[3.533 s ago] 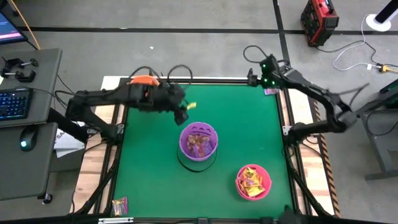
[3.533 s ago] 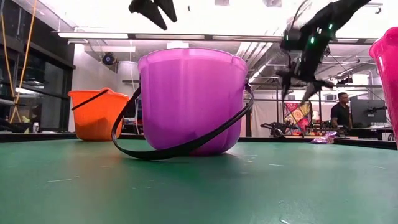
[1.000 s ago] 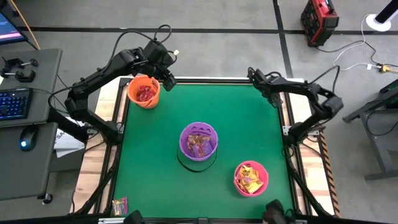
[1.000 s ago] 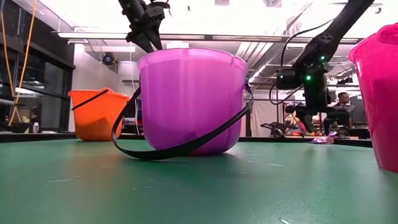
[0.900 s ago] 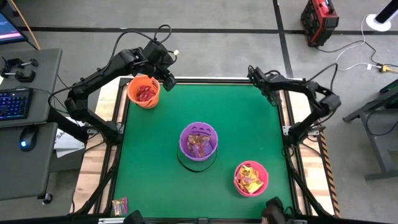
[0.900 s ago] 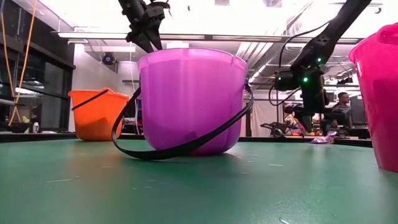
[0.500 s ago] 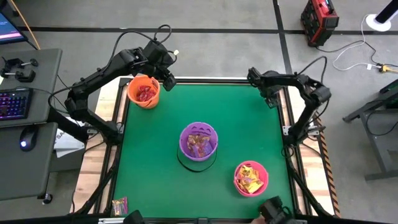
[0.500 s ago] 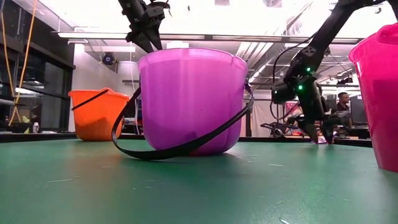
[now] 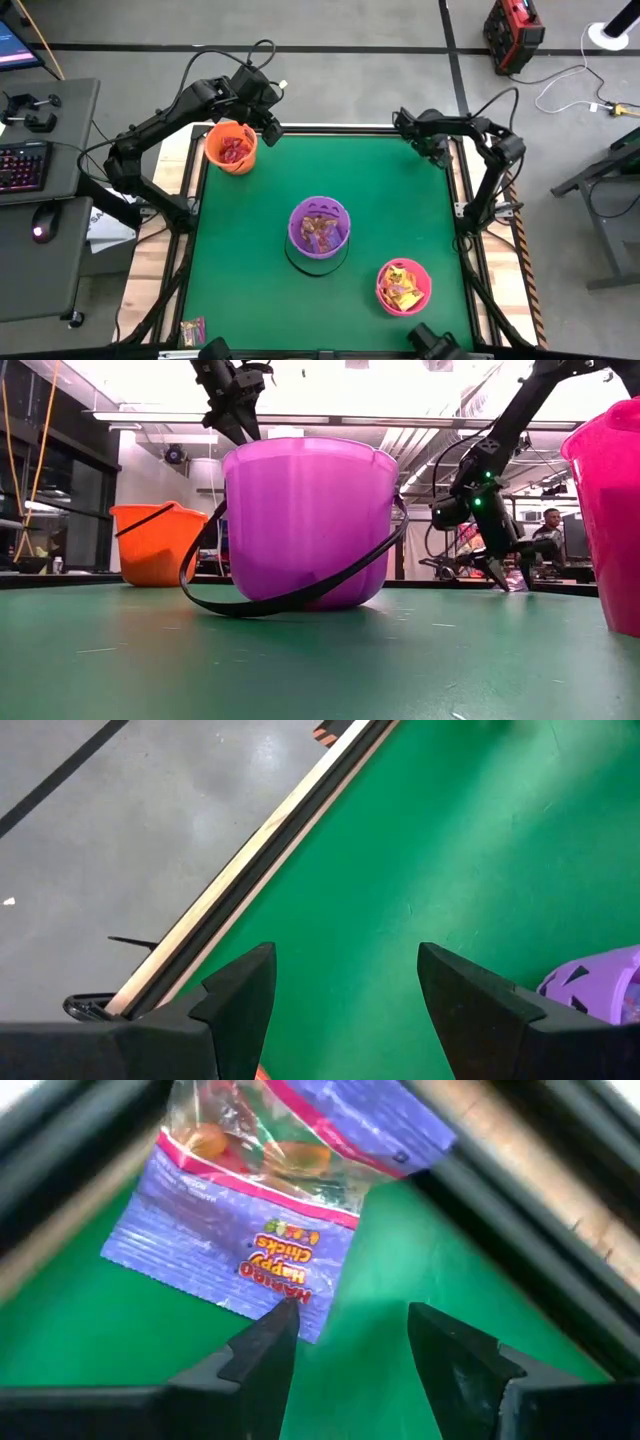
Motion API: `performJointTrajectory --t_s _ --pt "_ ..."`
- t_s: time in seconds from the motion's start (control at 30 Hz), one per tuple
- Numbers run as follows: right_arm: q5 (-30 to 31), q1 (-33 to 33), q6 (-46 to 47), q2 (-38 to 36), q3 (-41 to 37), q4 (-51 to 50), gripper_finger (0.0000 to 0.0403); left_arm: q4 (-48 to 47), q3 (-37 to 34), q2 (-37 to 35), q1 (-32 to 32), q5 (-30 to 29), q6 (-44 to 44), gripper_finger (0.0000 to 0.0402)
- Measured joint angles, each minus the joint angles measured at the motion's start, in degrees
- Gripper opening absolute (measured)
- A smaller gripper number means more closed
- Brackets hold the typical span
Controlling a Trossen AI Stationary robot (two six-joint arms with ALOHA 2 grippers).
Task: Sort candy by brand, put in halloween buckets
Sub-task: Put the violet candy into the violet bucket
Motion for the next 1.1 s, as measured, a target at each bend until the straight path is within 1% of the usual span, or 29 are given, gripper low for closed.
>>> performJointTrajectory --t_s 0.17,0.33,0.43,0.53,0.7,0.8,0.9,0.97,1.1 --pt "-7.9 2.7 -10.6 -3.1 -0.4 0.5 0.0193 -0.2 0.0 0.0 0.0 0.0 0.0 0.0232" --pt "-17.5 4.7 -21.9 -5.4 -0.5 2.8 0.0192 -0.2 0.0 0.0 0.0 0.1 0.0 0.0232" --pt "-20.6 7.5 -26.4 -6.0 -0.5 1.8 0.0192 -0.2 0.0 0.0 0.0 0.1 0.0 0.0232" --pt "-23.7 11.9 -29.8 -6.1 -0.6 -0.5 0.0192 -0.3 0.0 0.0 0.0 0.1 -0.1 0.0232" --pt "-26.6 20.7 -31.3 -6.5 -1.9 -3.3 0.0192 -0.7 0.0 0.0 -0.2 0.2 -0.7 0.0232" --pt "-27.4 26.2 -31.4 -8.1 -3.1 -4.0 0.0192 -0.7 0.0 0.0 -0.2 0.2 -1.0 0.0232" --pt "-27.8 31.0 -30.5 -11.6 -5.1 -4.2 0.0192 -0.7 0.0 0.0 -0.2 0.2 -1.5 0.0232" --pt "-27.8 33.9 -29.5 -15.3 -6.2 -4.4 0.0192 -0.7 0.0 0.0 -0.2 0.2 -1.5 0.0232" --pt "-24.8 38.4 -30.2 -22.9 -7.4 -4.6 0.0192 -0.6 0.0 0.0 -0.2 0.2 -1.5 0.0232"
